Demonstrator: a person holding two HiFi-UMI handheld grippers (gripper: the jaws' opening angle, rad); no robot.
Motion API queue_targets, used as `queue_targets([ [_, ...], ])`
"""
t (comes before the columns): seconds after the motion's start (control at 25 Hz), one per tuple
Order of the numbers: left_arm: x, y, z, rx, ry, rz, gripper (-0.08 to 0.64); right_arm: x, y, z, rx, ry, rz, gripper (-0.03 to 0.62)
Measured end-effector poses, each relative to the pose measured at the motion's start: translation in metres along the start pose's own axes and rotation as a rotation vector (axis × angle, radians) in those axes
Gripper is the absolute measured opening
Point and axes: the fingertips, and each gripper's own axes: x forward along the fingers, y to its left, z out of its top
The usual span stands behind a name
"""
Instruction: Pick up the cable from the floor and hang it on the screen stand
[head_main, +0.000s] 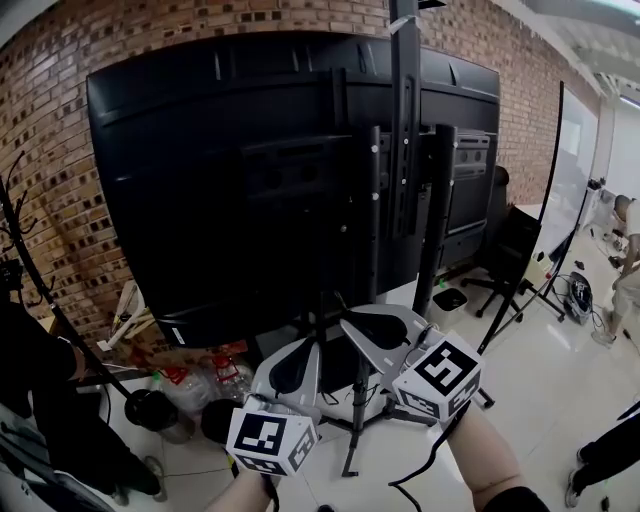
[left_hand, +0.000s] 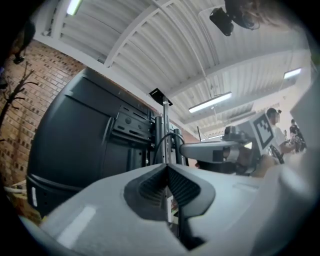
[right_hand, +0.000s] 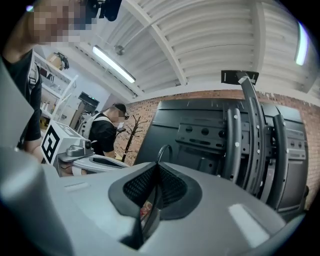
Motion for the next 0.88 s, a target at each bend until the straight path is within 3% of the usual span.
queue_targets([
  [0.44,0.062,0.04,0.013,0.004,-0.046,-0.138,0.005,0.043,-0.077,0.035,-0.031,-0.027,-0.16,0.015],
  [0.6,0.076,0.044,0.026,-0.023,-0.045,-0.15,0.006,0.048,-0.098,0.045,-0.036,-0.009,-0.183,0.015],
  [0.88,0.105,0.043,0.037,-0.005,-0.087,-0.171,0.006,0.058,-0.127,0.064,-0.084,-0.004,-0.174,0.015],
])
